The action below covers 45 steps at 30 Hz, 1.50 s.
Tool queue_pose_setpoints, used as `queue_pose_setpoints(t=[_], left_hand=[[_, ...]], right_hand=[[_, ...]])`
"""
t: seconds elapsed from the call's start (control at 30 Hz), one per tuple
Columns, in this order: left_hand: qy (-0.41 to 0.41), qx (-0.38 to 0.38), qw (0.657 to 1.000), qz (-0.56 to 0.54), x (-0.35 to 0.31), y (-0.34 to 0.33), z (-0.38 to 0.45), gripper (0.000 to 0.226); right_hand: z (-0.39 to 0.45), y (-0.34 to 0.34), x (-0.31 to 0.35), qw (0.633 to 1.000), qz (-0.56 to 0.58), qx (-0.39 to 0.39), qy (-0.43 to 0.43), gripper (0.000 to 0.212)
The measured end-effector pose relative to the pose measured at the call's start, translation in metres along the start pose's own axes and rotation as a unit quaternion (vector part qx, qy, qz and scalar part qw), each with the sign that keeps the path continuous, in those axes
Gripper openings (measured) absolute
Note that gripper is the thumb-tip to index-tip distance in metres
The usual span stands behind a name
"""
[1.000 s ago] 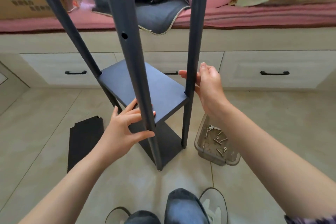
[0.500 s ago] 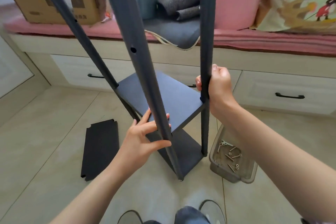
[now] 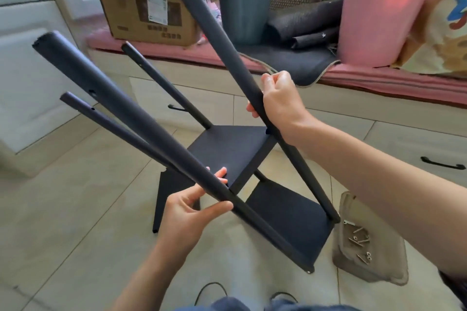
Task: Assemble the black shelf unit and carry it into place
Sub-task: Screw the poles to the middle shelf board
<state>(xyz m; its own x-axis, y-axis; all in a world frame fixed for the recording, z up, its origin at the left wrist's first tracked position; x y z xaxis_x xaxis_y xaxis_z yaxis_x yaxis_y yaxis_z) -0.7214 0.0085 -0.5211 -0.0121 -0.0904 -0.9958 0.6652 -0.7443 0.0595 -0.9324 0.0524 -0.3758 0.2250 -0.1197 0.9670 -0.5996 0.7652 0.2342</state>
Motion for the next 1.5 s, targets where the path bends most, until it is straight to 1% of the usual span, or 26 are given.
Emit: queue_pose_setpoints(t=[0.07,0.23,0.43,0.5,0.57,0.67,0.8,1.0,1.1,1.13,1.2,1.27,1.37,1.5], left_hand=[[0.009,-0.009,1.0,-0.027,0.001,0.009,-0.005,0.046],[0.018,-0.039,0.994,-0.096,0.001,0.029,-0.015,0.046],[0.034,-0.071,0.986,-0.145,0.016,0.048,-0.021,0.054],[0.041,-0.085,0.984,-0.151,0.024,0.054,-0.023,0.056],[0.056,-0.098,0.981,-0.159,0.036,0.06,-0.023,0.056],[0.085,-0.112,0.975,-0.175,0.06,0.069,-0.024,0.055],[0.103,-0.14,0.967,-0.187,0.081,0.079,-0.022,0.055],[0.112,-0.175,0.954,-0.217,0.118,0.1,-0.022,0.053],[0.122,-0.191,0.946,-0.234,0.136,0.109,-0.023,0.062],[0.125,-0.202,0.942,-0.237,0.141,0.112,-0.023,0.06],[0.136,-0.216,0.934,-0.249,0.153,0.116,-0.025,0.046],[0.151,-0.222,0.928,-0.258,0.165,0.114,-0.028,0.043],[0.153,-0.23,0.925,-0.26,0.17,0.112,-0.026,0.043],[0.14,-0.228,0.927,-0.263,0.165,0.109,-0.019,0.048]], right_hand=[[-0.001,-0.017,0.007,1.0,-0.018,0.02,-0.01,0.017],[0.001,-0.06,0.021,0.994,-0.088,0.067,-0.021,0.028],[0.002,-0.103,0.02,0.988,-0.093,0.098,-0.071,0.026],[0.003,-0.121,0.02,0.982,-0.145,0.112,-0.046,0.023],[0.004,-0.14,0.015,0.976,-0.164,0.134,-0.039,0.018],[0.009,-0.171,0.005,0.965,-0.197,0.173,-0.019,0.022],[0.018,-0.215,-0.012,0.937,-0.266,0.224,0.015,0.025],[0.026,-0.266,-0.046,0.939,-0.23,0.256,-0.003,0.031],[0.026,-0.286,-0.061,0.931,-0.226,0.287,0.011,0.03],[0.025,-0.292,-0.065,0.928,-0.223,0.299,0.019,0.028],[0.022,-0.302,-0.073,0.918,-0.223,0.327,0.033,0.027],[0.02,-0.31,-0.083,0.909,-0.233,0.344,0.045,0.026],[0.025,-0.312,-0.094,0.907,-0.248,0.336,0.059,0.025],[0.038,-0.304,-0.09,0.923,-0.213,0.309,0.088,0.02]])
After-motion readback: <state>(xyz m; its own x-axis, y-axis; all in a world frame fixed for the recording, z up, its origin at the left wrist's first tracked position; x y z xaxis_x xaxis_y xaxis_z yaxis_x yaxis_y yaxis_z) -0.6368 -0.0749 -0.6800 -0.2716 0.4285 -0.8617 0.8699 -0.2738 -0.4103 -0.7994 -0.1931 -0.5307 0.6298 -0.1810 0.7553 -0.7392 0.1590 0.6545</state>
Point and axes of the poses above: each hand's wrist, its own z-axis towards the middle knuckle, its own y-axis out of the back of the hand, x = y × z, the point moved 9 cm from there along z, towards the middle knuckle, and after that the axes turned 1 degree about x, right-handed, at the moved point
